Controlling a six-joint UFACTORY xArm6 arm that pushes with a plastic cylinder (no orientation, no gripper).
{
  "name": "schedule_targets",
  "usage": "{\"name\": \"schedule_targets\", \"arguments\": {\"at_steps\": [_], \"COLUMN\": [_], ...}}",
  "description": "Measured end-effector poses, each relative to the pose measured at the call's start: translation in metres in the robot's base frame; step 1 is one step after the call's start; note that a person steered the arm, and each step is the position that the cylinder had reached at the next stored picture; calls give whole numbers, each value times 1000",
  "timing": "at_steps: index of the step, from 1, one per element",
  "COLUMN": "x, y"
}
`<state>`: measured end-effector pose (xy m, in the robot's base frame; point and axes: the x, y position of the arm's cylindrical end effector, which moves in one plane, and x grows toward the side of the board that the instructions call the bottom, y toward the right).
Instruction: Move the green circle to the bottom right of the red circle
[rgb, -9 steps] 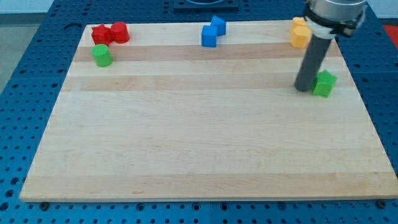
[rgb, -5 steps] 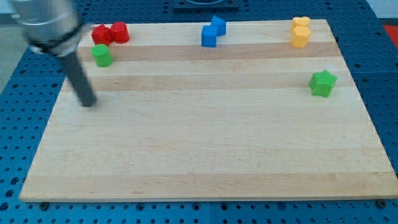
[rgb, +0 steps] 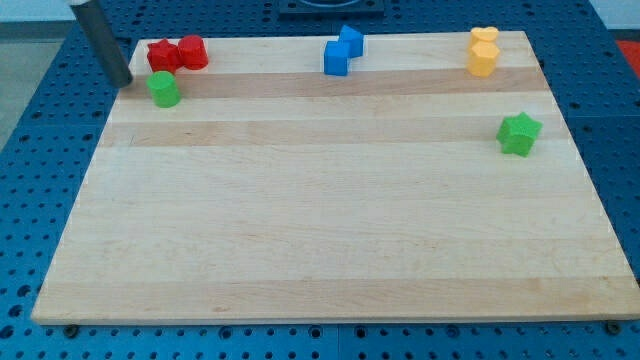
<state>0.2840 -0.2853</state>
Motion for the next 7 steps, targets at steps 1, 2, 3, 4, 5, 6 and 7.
{"name": "schedule_targets", "arguments": {"at_steps": [1, 2, 3, 4, 5, 6, 7], "x": [2, 27, 40, 28, 0, -8, 25], "y": [62, 126, 164, 155, 128, 99, 81]}}
